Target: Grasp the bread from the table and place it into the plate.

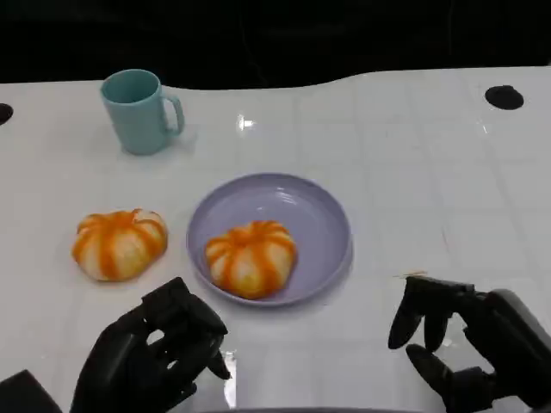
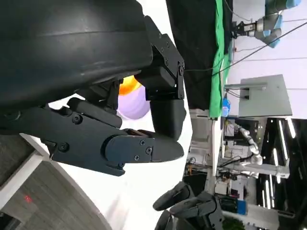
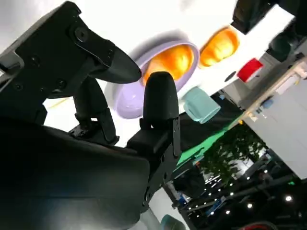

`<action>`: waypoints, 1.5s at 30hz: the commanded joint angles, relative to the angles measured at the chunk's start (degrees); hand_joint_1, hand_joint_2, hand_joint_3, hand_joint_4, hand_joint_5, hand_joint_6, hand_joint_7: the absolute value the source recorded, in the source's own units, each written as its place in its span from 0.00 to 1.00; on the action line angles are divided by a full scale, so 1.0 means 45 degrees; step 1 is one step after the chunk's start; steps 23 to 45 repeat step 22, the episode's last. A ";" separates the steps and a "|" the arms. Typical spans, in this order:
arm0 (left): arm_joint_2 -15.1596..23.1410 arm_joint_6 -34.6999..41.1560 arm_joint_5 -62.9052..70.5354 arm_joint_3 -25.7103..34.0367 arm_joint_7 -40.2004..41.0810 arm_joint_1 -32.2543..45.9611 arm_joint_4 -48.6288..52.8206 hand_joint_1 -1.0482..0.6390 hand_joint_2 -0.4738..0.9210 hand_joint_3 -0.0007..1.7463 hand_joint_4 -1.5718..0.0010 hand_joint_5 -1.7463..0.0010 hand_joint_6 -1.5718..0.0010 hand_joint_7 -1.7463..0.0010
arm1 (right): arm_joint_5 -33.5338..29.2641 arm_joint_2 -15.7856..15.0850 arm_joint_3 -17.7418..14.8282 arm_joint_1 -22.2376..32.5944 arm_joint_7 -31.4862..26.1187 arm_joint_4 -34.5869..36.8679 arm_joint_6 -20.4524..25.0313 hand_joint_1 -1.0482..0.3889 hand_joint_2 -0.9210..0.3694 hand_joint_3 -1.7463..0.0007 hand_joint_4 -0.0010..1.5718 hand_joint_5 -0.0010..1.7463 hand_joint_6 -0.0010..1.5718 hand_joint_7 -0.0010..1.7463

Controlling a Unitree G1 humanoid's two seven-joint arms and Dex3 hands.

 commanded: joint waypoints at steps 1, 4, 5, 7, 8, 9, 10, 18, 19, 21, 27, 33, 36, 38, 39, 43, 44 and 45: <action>0.0161 0.0014 -0.0094 0.0142 0.0042 -0.0037 0.0073 0.30 1.00 0.20 0.62 0.00 0.65 0.16 | -0.0556 -0.0004 -0.0201 -0.0030 -0.0935 0.0458 -0.0486 0.69 0.51 0.25 0.47 1.00 0.37 0.89; 0.0174 0.0022 -0.0085 0.0172 0.0068 -0.0039 0.0074 0.30 1.00 0.20 0.62 0.00 0.65 0.16 | -0.0775 -0.0012 -0.0173 -0.0158 -0.1376 0.0912 -0.0828 0.70 0.52 0.25 0.47 1.00 0.38 0.88; 0.0175 0.0017 -0.0076 0.0183 0.0083 -0.0037 0.0078 0.30 1.00 0.20 0.62 0.00 0.65 0.16 | -0.0803 -0.0014 -0.0166 -0.0190 -0.1487 0.1061 -0.0947 0.70 0.53 0.24 0.46 1.00 0.38 0.87; 0.0183 -0.0009 -0.0089 0.0206 0.0070 -0.0030 0.0095 0.29 1.00 0.19 0.62 0.00 0.65 0.16 | -0.0799 -0.0014 -0.0156 -0.0242 -0.1646 0.1321 -0.1164 0.71 0.53 0.24 0.46 1.00 0.39 0.85; 0.0182 -0.0018 -0.0081 0.0212 0.0076 -0.0024 0.0098 0.30 1.00 0.19 0.62 0.00 0.65 0.17 | -0.0779 -0.0011 -0.0157 -0.0263 -0.1706 0.1431 -0.1253 0.71 0.54 0.24 0.45 1.00 0.39 0.83; 0.0181 -0.0023 -0.0114 0.0220 0.0051 -0.0015 0.0096 0.30 1.00 0.19 0.62 0.00 0.65 0.17 | -0.0761 -0.0012 -0.0159 -0.0286 -0.1767 0.1539 -0.1360 0.71 0.54 0.24 0.45 1.00 0.40 0.82; 0.0177 -0.0018 -0.0134 0.0227 0.0045 0.0000 0.0078 0.30 1.00 0.19 0.62 0.00 0.65 0.17 | -0.0721 -0.0012 -0.0157 -0.0313 -0.1809 0.1651 -0.1477 0.70 0.54 0.24 0.45 1.00 0.41 0.82; 0.0214 -0.0172 -0.0133 0.0293 -0.0056 0.0026 0.0141 0.30 1.00 0.19 0.61 0.00 0.65 0.16 | -0.0839 -0.0037 -0.0184 -0.0583 -0.2209 0.2350 -0.2226 0.70 0.56 0.24 0.49 0.95 0.46 0.76; 0.0220 -0.0144 -0.0143 0.0299 -0.0062 0.0039 0.0122 0.30 1.00 0.19 0.61 0.00 0.65 0.16 | -0.0836 -0.0032 -0.0176 -0.0597 -0.2225 0.2393 -0.2265 0.70 0.57 0.24 0.49 0.94 0.47 0.76; 0.0219 -0.0128 -0.0169 0.0310 -0.0083 0.0041 0.0130 0.30 1.00 0.19 0.61 0.00 0.65 0.16 | -0.0800 -0.0025 -0.0153 -0.0612 -0.2216 0.2447 -0.2299 0.70 0.57 0.24 0.50 0.94 0.47 0.76; 0.0219 -0.0088 -0.0171 0.0309 -0.0065 0.0052 0.0103 0.29 1.00 0.19 0.61 0.00 0.65 0.16 | -0.0823 -0.0028 -0.0146 -0.0628 -0.2239 0.2471 -0.2335 0.70 0.57 0.24 0.50 0.95 0.48 0.76; 0.0219 -0.0088 -0.0171 0.0309 -0.0065 0.0052 0.0103 0.29 1.00 0.19 0.61 0.00 0.65 0.16 | -0.0823 -0.0028 -0.0146 -0.0628 -0.2239 0.2471 -0.2335 0.70 0.57 0.24 0.50 0.95 0.48 0.76; 0.0219 -0.0088 -0.0171 0.0309 -0.0065 0.0052 0.0103 0.29 1.00 0.19 0.61 0.00 0.65 0.16 | -0.0823 -0.0028 -0.0146 -0.0628 -0.2239 0.2471 -0.2335 0.70 0.57 0.24 0.50 0.95 0.48 0.76; 0.0219 -0.0088 -0.0171 0.0309 -0.0065 0.0052 0.0103 0.29 1.00 0.19 0.61 0.00 0.65 0.16 | -0.0823 -0.0028 -0.0146 -0.0628 -0.2239 0.2471 -0.2335 0.70 0.57 0.24 0.50 0.95 0.48 0.76; 0.0219 -0.0088 -0.0171 0.0309 -0.0065 0.0052 0.0103 0.29 1.00 0.19 0.61 0.00 0.65 0.16 | -0.0823 -0.0028 -0.0146 -0.0628 -0.2239 0.2471 -0.2335 0.70 0.57 0.24 0.50 0.95 0.48 0.76; 0.0219 -0.0088 -0.0171 0.0309 -0.0065 0.0052 0.0103 0.29 1.00 0.19 0.61 0.00 0.65 0.16 | -0.0823 -0.0028 -0.0146 -0.0628 -0.2239 0.2471 -0.2335 0.70 0.57 0.24 0.50 0.95 0.48 0.76; 0.0219 -0.0088 -0.0171 0.0309 -0.0065 0.0052 0.0103 0.29 1.00 0.19 0.61 0.00 0.65 0.16 | -0.0823 -0.0028 -0.0146 -0.0628 -0.2239 0.2471 -0.2335 0.70 0.57 0.24 0.50 0.95 0.48 0.76; 0.0219 -0.0088 -0.0171 0.0309 -0.0065 0.0052 0.0103 0.29 1.00 0.19 0.61 0.00 0.65 0.16 | -0.0823 -0.0028 -0.0146 -0.0628 -0.2239 0.2471 -0.2335 0.70 0.57 0.24 0.50 0.95 0.48 0.76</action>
